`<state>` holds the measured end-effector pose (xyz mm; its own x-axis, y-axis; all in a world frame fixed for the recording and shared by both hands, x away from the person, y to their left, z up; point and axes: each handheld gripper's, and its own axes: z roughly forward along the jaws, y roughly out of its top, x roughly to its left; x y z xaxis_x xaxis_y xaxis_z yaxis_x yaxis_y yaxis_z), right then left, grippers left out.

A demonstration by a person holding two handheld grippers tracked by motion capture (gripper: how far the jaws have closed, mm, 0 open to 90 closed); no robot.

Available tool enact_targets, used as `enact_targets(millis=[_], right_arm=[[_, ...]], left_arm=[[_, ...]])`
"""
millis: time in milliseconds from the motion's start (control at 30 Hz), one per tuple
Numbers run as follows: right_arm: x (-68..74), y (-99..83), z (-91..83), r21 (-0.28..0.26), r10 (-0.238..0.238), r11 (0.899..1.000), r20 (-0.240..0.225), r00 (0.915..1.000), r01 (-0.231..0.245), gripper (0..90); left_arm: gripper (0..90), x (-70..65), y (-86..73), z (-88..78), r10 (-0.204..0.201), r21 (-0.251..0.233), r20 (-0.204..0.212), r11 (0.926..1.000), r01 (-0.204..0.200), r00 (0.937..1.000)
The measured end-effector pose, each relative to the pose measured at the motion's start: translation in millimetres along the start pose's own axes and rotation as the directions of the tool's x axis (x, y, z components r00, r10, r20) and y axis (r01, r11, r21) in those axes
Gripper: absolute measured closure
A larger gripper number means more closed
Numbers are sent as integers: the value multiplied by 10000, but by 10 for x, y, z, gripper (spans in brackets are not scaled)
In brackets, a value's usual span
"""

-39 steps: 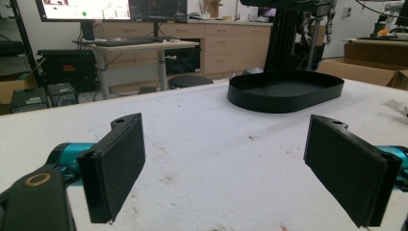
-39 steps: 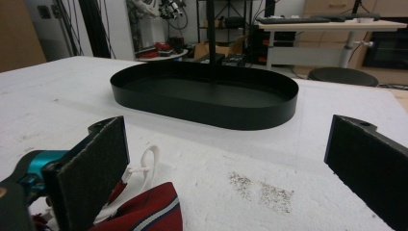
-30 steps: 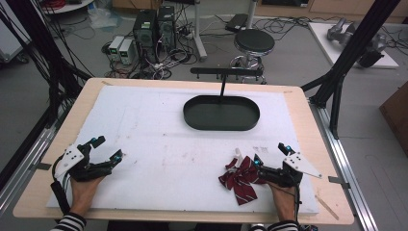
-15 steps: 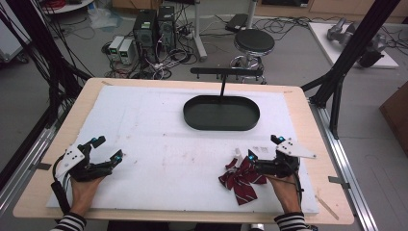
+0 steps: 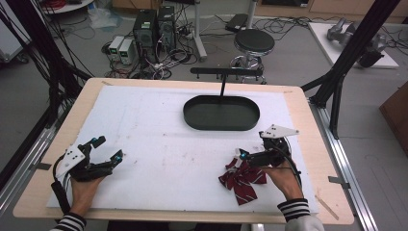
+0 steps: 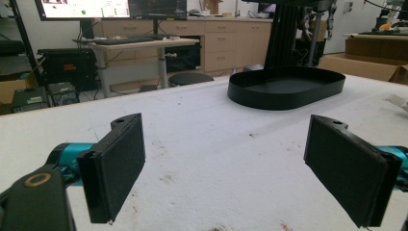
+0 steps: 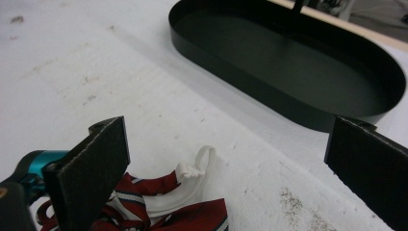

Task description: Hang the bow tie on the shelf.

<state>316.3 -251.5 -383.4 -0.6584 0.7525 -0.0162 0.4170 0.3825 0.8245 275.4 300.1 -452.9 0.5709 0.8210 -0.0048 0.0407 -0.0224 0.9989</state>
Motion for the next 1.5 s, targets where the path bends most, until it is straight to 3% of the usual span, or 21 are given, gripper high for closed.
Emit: enact_targets(millis=[67,133,233,333,567,700,867,1033,1200,1233,1267,1300,1400,1500], right_arm=[[2,19,18,166,-29,9999,-49,10000,30,7],[-8,82,64,659,-206,9976,-233,9995,221,77],[-15,134,115,1014,-425,9938,-410,9983,464,76],[-15,157,153,1316,-342,9905,-457,9984,400,76],[5,179,308,2303,-387,9716,-712,9967,541,87],[9,166,341,2603,-429,9633,-891,9951,648,180],[-16,132,405,3066,143,9517,-895,9959,139,187],[-20,117,454,3342,351,9425,-945,9949,-15,239],[-16,95,536,3787,653,9253,-1049,9923,-209,290],[-17,86,565,3973,696,9174,-1014,9924,-238,317],[-17,86,565,3973,696,9174,-1014,9924,-238,317],[-27,85,577,4099,890,9107,-737,9933,-512,350],[-43,85,579,4092,1054,9098,-646,9923,-700,352],[-51,84,584,4168,1014,9071,-828,9914,-580,422]], left_arm=[[147,-1,0,1,11,-5,-10,10000,-11,10000],[147,-1,1,0,63,19,-3,10000,-63,10000],[147,-2,0,1,66,10,-9,10000,-66,10000],[147,-2,1,0,65,19,-7,10000,-65,10000],[147,-2,0,0,49,19,-15,10000,-49,10000],[147,-2,0,1,67,13,-14,10000,-67,10000],[147,-2,0,-1,62,21,-20,10000,-62,10000],[147,-3,-1,-2,75,0,-34,10000,-75,10000],[147,-2,-1,-4,76,-1,-26,10000,-76,10000],[147,-2,-1,-4,79,-3,-29,10000,-79,10000],[147,-2,-1,-4,81,-4,-29,10000,-81,10000],[147,-3,-1,-4,72,-15,-28,10000,-72,10000],[147,-3,-1,-4,67,-22,-29,10000,-67,10000],[147,-2,-1,-2,60,-9,-37,10000,-60,10000]])
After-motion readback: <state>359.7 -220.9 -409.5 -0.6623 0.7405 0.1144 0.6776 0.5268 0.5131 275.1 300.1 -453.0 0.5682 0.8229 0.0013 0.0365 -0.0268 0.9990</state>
